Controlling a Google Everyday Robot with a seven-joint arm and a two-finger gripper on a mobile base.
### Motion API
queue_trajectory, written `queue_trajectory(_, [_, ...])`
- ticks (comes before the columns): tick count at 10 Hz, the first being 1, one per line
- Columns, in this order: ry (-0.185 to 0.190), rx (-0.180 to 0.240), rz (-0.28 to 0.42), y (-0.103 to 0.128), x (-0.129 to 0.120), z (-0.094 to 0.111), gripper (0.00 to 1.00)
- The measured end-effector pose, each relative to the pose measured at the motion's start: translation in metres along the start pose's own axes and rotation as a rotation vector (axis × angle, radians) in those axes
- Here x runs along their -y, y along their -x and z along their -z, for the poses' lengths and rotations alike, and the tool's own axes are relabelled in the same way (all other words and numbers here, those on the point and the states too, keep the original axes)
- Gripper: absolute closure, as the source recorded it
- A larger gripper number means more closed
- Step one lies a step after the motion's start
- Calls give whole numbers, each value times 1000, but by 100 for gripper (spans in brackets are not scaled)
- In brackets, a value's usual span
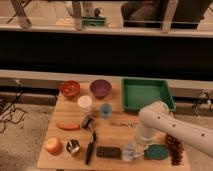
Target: Place towel in table surface
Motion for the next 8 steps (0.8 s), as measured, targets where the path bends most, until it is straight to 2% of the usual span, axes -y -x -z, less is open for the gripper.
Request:
queue_trajectory(5, [18, -8, 23, 5, 0, -8, 95])
queue_trajectory(6, [17, -8, 22, 4, 0, -8, 92])
queue_trajectory(8, [18, -8, 25, 5, 0, -8, 71])
